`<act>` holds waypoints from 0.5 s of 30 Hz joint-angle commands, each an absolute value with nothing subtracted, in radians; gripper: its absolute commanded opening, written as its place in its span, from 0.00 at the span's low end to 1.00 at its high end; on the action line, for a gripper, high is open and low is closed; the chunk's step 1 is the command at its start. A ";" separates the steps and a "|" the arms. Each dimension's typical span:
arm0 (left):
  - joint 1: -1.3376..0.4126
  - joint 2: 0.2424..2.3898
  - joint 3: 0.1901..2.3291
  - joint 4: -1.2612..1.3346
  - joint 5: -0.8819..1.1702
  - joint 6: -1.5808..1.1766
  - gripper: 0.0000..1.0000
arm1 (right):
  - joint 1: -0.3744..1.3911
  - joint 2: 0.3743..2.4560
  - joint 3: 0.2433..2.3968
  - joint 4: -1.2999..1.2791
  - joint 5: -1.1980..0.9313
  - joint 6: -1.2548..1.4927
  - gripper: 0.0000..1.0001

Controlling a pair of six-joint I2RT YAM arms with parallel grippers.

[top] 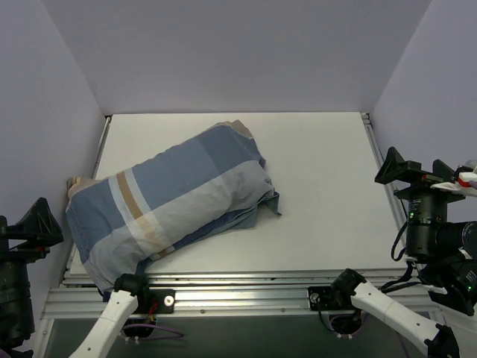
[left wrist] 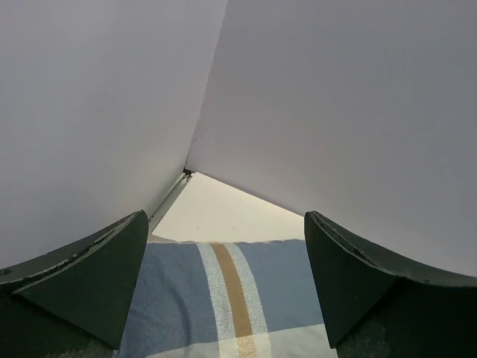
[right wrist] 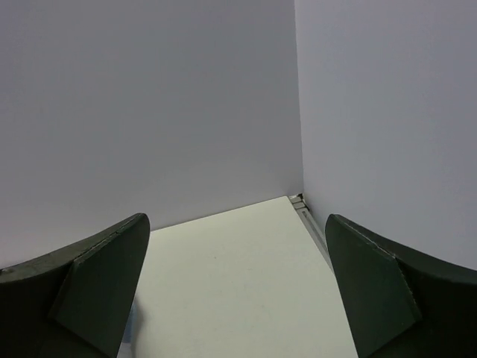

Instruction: Remove the pillowcase from the pillow

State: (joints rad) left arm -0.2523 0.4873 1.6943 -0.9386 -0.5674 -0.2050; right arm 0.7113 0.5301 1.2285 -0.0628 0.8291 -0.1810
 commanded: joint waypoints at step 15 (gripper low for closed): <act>-0.258 0.664 1.467 -0.943 -0.308 -0.305 0.94 | 0.712 0.909 1.144 -0.081 0.288 0.118 1.00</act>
